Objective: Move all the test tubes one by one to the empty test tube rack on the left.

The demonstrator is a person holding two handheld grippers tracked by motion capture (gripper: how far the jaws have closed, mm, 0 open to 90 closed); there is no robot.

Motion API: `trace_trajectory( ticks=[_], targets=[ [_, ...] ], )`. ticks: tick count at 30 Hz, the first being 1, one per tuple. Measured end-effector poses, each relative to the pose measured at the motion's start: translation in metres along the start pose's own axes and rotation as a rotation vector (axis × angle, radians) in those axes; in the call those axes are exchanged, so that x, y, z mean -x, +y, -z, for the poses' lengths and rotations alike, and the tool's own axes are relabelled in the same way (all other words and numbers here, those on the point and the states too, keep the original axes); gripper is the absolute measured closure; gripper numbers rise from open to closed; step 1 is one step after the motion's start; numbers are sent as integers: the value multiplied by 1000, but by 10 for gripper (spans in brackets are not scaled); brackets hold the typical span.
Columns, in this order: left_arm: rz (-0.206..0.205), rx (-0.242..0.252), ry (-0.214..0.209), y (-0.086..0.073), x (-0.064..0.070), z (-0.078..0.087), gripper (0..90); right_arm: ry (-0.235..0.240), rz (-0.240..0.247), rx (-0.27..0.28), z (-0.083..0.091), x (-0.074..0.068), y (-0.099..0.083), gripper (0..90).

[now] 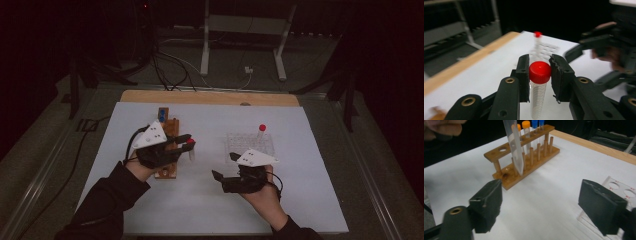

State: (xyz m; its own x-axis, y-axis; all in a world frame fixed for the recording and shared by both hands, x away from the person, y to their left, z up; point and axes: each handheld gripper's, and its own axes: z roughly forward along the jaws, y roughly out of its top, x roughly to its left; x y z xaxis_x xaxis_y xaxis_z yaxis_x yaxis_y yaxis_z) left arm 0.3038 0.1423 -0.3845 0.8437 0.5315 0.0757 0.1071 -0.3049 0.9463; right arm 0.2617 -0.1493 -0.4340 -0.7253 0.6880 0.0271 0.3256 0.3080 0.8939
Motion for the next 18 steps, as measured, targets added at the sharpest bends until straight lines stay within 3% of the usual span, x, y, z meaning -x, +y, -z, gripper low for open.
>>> trace_trajectory(
  ticks=[4,7,15,18],
  targets=[
    [2,14,72,4,-14,17,713,-10,-10,8,2,2,1,52],
    [0,16,117,4,-21,27,712,12,-10,11,3,4,1,0],
    [7,8,229,-8,-38,40,712,35,-9,21,5,4,1,0],
    [39,-1,274,-17,-46,40,712,38,-6,27,6,4,1,0]
  ],
)
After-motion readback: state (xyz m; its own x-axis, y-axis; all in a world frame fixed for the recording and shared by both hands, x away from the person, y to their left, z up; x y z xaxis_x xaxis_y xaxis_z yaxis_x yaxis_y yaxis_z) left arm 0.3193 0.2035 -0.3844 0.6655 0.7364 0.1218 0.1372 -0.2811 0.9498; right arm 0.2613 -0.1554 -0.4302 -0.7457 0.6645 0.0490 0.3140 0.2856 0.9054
